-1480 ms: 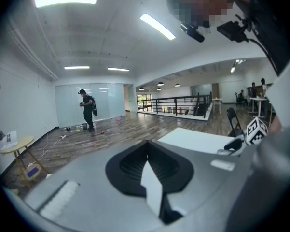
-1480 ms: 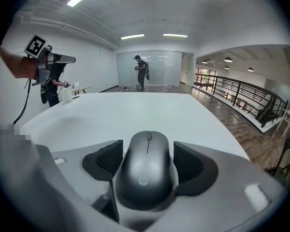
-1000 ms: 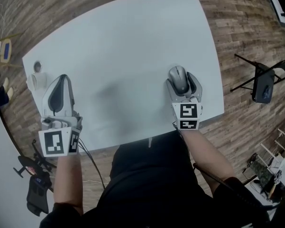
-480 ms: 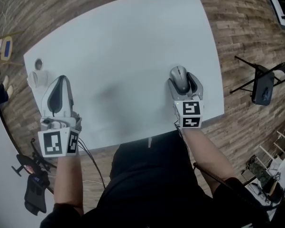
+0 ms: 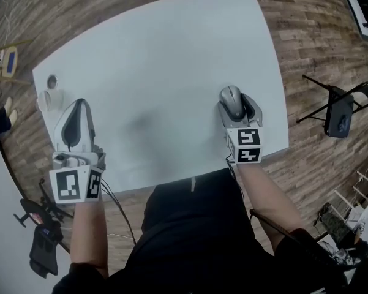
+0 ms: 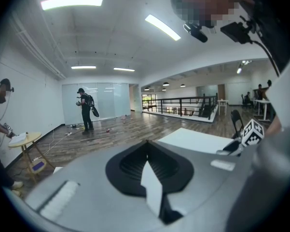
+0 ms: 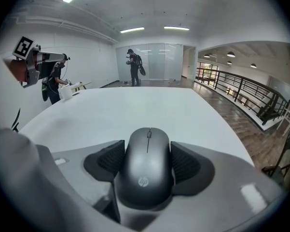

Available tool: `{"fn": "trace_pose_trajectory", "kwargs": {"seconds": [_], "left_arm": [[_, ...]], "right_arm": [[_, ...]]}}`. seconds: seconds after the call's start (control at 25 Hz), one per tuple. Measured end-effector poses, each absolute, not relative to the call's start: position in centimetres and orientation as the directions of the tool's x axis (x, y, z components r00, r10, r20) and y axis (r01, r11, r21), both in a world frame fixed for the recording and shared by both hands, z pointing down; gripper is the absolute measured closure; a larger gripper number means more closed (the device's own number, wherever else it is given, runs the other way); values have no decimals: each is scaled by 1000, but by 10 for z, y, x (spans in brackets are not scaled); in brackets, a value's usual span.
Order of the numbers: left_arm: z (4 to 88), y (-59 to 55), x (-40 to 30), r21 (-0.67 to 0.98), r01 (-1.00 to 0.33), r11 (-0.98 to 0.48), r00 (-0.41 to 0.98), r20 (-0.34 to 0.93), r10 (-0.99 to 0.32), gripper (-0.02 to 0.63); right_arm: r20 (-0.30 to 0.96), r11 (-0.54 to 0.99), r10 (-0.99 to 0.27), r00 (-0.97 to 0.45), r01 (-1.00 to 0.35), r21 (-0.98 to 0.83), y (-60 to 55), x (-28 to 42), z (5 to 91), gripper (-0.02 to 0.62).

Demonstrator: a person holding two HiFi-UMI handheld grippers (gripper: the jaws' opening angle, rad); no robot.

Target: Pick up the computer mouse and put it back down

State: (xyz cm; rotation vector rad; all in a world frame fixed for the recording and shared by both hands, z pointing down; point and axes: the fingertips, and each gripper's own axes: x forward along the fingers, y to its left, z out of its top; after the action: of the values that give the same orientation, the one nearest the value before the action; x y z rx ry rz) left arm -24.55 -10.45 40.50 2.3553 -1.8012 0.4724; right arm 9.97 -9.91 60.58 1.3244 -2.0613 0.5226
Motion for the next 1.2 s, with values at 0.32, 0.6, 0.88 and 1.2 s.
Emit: {"fn": "trace_pose_trajectory", "kwargs": {"seconds": [0.32,0.6,0.88,1.2], "left_arm": [[396,-98,-251,-87,-962,-259,220,313,-924,603],[387,-86,-255,-102,-964,-246,207,296,-933,603],[375,-78,-260,-111,-967,-229,194,261,-945,603],[358,-70,-258,-120,-969,-218,190,209,-959,603]], "right_arm": [[697,409,-653,-296,-912,-5,-101,101,610,298],[683,406,-668,-295,-914,3,-102,103,605,298],[655,400,-696,-294,-916,15,-109,106,586,298],[627,411,-721,-295,-910,45,-108,112,565,298]]}}
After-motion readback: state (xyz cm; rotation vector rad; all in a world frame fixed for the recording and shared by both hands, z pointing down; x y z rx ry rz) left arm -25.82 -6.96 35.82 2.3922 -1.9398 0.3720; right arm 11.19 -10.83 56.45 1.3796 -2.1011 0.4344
